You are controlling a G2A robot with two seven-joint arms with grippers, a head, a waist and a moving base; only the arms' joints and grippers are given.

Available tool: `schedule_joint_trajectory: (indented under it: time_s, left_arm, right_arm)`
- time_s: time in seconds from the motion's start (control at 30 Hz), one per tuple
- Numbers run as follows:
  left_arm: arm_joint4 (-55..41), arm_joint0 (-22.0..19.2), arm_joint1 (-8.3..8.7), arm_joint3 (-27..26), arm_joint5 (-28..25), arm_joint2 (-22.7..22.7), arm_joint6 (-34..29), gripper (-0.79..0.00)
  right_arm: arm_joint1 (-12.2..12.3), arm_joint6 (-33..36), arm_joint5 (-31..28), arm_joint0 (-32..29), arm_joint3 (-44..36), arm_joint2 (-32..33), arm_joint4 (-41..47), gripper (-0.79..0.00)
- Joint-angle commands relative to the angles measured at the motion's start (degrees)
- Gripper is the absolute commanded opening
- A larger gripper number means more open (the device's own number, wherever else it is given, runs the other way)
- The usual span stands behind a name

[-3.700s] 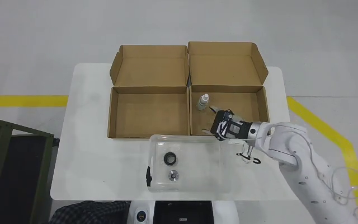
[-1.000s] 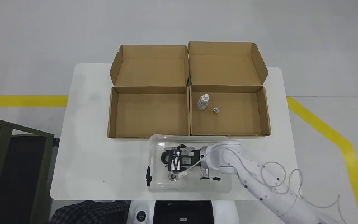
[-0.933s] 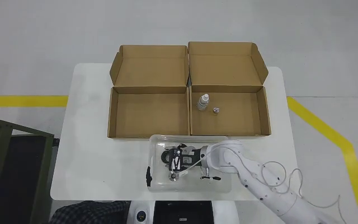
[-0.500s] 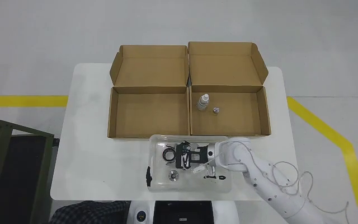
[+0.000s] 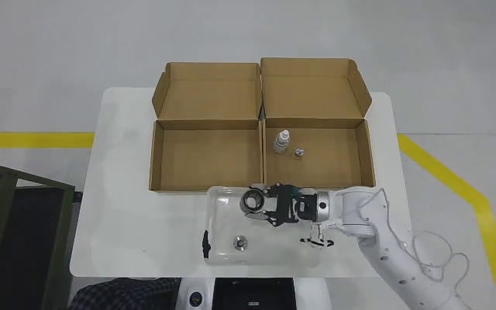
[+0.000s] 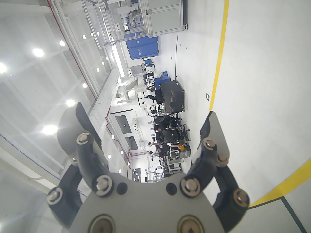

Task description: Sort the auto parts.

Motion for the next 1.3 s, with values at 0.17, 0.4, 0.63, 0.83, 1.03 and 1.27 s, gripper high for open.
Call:
schedule_joint_trajectory:
  time_s: [0.17,0.4,0.63,0.83,1.03,1.27]
  left_arm:
    - [0.0,0.0,0.0,0.0,0.0,0.0,0.0,0.0]
    - [0.0,0.0,0.0,0.0,0.0,0.0,0.0,0.0]
    - [0.0,0.0,0.0,0.0,0.0,0.0,0.0,0.0]
    - [0.0,0.0,0.0,0.0,0.0,0.0,0.0,0.0]
    - [0.0,0.0,0.0,0.0,0.0,0.0,0.0,0.0]
    - [0.0,0.0,0.0,0.0,0.0,0.0,0.0,0.0]
  right_arm:
    - [0.88,-0.81,-0.83,-2.25,-1.06,4.85,3.7,-0.785]
    - [1.15,-1.15,-0.74,-2.88,-1.34,6.64,6.83,-0.785]
    - [1.15,-1.54,0.16,-2.71,-1.0,7.23,9.7,-0.785]
    - [1.02,-1.61,0.63,-1.88,0.02,7.02,11.74,-0.785]
    - [0.78,-1.21,1.74,-0.61,0.94,6.37,12.48,-0.785]
    - [0.06,0.44,5.4,2.06,1.86,3.47,10.08,-0.785]
